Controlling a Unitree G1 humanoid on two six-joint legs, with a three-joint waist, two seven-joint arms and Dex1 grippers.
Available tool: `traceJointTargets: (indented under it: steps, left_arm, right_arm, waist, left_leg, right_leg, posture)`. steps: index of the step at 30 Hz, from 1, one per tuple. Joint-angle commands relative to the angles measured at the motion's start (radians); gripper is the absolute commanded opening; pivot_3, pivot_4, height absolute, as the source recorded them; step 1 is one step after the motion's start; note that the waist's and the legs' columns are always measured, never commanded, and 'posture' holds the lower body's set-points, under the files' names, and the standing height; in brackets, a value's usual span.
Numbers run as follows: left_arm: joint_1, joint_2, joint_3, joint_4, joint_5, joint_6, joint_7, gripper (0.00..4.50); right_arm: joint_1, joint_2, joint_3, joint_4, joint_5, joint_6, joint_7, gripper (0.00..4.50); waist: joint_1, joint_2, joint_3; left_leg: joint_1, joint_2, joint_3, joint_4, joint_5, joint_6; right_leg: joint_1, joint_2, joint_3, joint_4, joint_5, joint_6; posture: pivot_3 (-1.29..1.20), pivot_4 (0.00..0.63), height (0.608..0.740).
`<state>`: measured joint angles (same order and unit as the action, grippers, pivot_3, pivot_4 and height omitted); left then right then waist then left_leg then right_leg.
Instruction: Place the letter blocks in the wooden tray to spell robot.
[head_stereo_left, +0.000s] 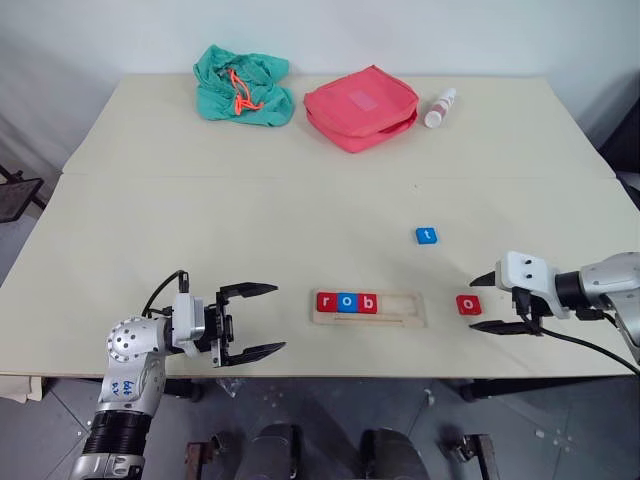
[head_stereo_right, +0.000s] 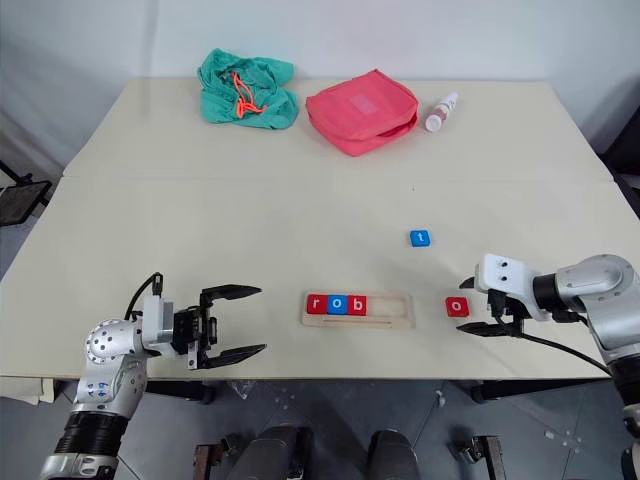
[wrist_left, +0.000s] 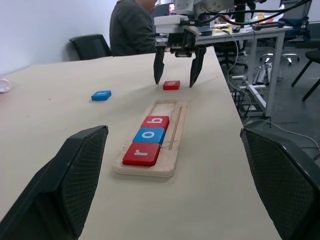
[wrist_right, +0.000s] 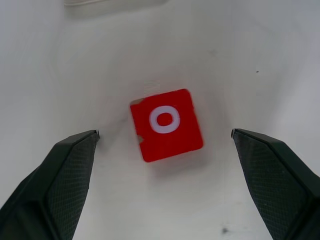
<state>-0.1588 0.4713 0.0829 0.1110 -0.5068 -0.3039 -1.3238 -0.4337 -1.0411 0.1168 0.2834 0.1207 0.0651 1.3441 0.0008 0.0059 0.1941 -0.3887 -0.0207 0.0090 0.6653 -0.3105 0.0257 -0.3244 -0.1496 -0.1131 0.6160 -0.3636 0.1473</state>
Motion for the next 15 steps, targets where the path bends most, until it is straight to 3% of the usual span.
traceJointTargets:
  steps: [1,6,15]
  left_arm:
    - [0.015,0.010,0.015,-0.050,-0.015,-0.004,0.013,4.50]
    - [0.013,0.008,0.009,-0.048,-0.012,-0.007,0.020,4.50]
    - [-0.044,0.006,-0.001,0.017,-0.010,-0.022,-0.019,4.50]
  right_arm:
    - [-0.013,0.014,0.002,0.015,-0.023,-0.002,-0.009,3.22]
    - [-0.005,0.032,-0.026,-0.041,-0.006,0.034,-0.037,1.50]
    - [-0.071,0.043,-0.049,-0.363,0.121,0.398,-0.088,1.45]
  waist:
    - [0.001,0.000,0.000]
    - [0.000,0.000,0.000]
    - [0.001,0.000,0.000]
  left_leg:
    - [0.000,0.000,0.000,0.000,0.000,0.000]
    - [0.000,0.000,0.000,0.001,0.000,0.000]
    - [0.000,0.000,0.000,0.001,0.000,0.000]
  right_leg:
    - [0.000,0.000,0.000,0.000,0.000,0.000]
    - [0.001,0.000,0.000,0.000,0.000,0.000]
    - [0.000,0.000,0.000,0.000,0.000,0.000]
  posture:
    - [0.00,0.150,0.740]
    - [0.00,0.150,0.740]
    - [0.00,0.150,0.740]
